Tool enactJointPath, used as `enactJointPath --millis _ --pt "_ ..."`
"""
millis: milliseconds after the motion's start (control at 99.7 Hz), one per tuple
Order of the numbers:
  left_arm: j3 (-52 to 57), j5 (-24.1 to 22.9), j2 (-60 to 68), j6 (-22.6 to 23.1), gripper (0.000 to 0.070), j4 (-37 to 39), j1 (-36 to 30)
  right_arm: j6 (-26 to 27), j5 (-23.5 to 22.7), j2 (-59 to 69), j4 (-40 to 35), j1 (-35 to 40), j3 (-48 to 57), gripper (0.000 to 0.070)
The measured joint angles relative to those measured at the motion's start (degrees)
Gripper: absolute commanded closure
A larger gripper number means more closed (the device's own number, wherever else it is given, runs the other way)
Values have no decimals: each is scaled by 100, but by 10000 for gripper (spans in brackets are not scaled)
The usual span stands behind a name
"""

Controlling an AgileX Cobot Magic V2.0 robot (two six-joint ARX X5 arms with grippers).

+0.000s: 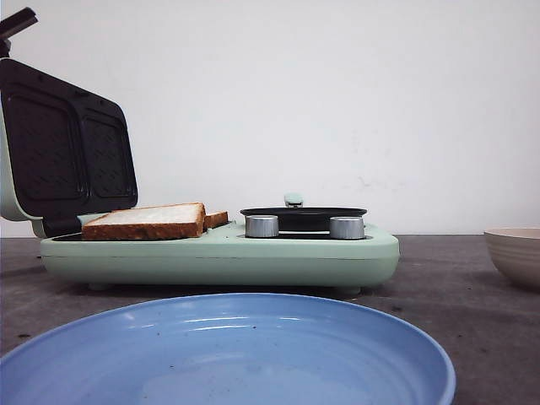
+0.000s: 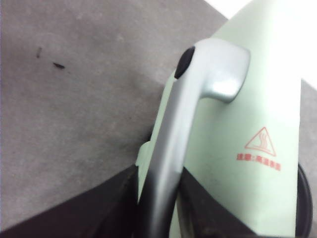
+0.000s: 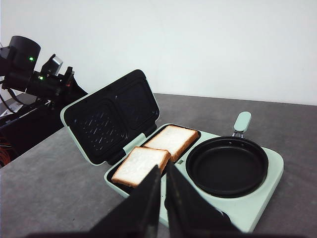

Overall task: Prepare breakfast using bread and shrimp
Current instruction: 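Move the left gripper to the sandwich maker lid handle and grasp it, then swing the lid down over the bread with the left gripper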

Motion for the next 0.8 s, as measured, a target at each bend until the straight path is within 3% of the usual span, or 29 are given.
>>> enactJointPath --millis 803 --pt "31 612 -22 -140 700 354 -619 61 0 2 114 0 2 690"
